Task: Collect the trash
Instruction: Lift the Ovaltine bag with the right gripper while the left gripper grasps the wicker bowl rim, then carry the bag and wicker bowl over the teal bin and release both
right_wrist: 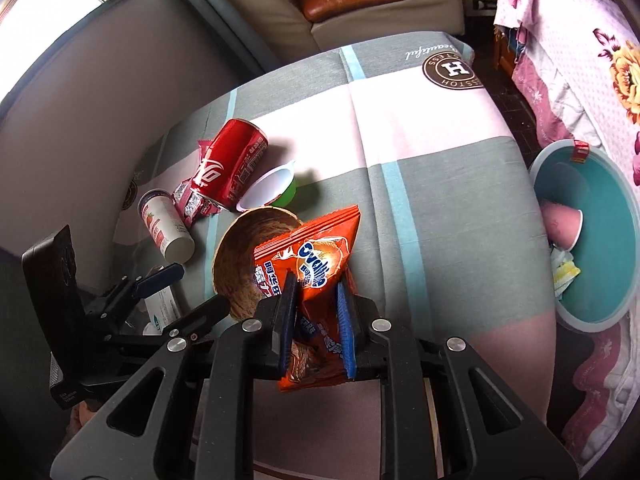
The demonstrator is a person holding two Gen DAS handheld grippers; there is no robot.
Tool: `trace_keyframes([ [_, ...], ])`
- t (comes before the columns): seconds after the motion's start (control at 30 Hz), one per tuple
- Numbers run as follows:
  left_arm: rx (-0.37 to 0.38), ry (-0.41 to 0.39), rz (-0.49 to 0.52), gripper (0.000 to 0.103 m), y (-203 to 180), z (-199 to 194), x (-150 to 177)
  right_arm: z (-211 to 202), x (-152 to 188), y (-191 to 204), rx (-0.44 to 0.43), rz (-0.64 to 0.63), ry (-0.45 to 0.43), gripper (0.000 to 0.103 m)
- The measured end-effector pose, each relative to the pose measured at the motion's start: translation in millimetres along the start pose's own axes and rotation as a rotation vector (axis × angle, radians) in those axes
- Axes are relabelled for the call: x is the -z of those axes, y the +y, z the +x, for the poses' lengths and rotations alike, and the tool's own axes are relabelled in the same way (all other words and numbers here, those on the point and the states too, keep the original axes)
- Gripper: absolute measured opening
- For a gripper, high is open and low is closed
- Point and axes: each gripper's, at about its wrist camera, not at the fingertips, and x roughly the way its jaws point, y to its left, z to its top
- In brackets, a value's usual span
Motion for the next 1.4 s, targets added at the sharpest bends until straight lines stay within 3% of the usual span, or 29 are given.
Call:
trace_keyframes([
  [0.07, 0.013, 0.012, -0.002, 0.091, -4, 8, -4, -4, 2, -12, 0.011, 0.019, -0.009, 0.018],
  [0.13, 0.029, 0.029, -0.003, 0.074, -5, 16, -8, -6, 6, -23, 0.015, 0.036, -0.014, 0.018],
  [0.3, 0.052, 0.062, -0.048, 0.068, -1, 35, -16, -7, 9, -46, 0.007, 0.081, -0.022, 0.018],
  [0.4, 0.037, 0.061, -0.05, 0.052, -3, 42, -17, -6, 10, -56, 0.001, 0.101, -0.025, 0.018],
  [0.43, 0.019, 0.051, -0.04, 0.036, -6, 42, -17, -6, 10, -60, -0.001, 0.107, -0.026, 0.018],
  [0.6, -0.057, -0.016, -0.009, 0.014, -22, 34, -18, -8, 12, -76, -0.011, 0.14, -0.035, 0.018],
  [0.8, -0.119, -0.1, 0.073, 0.01, -54, 14, -25, -12, 16, -95, -0.023, 0.179, -0.051, 0.018],
  [1.4, -0.074, -0.086, 0.192, 0.01, -139, 16, -47, -56, 27, -162, -0.052, 0.297, -0.173, 0.018],
])
